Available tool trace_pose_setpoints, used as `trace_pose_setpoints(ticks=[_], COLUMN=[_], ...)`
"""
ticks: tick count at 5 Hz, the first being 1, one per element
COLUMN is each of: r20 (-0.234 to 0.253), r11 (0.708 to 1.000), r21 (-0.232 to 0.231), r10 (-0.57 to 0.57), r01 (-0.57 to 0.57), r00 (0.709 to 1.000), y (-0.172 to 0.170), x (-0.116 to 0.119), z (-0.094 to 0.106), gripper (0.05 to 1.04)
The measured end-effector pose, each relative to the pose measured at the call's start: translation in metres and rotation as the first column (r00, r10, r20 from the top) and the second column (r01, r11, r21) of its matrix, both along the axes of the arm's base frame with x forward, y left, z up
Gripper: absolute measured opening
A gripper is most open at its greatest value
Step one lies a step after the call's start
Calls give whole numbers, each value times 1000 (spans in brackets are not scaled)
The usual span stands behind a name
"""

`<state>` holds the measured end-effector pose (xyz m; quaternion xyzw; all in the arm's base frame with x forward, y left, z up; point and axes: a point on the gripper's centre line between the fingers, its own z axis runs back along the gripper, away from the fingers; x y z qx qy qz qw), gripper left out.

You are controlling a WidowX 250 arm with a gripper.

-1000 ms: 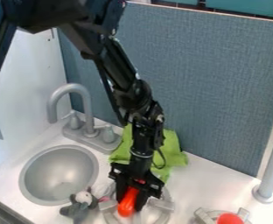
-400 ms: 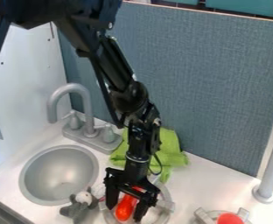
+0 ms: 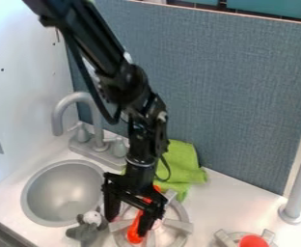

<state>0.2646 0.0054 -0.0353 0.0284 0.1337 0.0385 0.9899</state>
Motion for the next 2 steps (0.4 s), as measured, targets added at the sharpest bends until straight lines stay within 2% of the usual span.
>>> trace_pose_setpoints(ticks=[1,2], r20=[-20,-65], r11=[1000,997], r21=[21,79], r10=[-21,-14], r01=[22,19], r00=[1000,998], y=[13,36], x=[-17,-38], z=[20,23], gripper=[1000,1000])
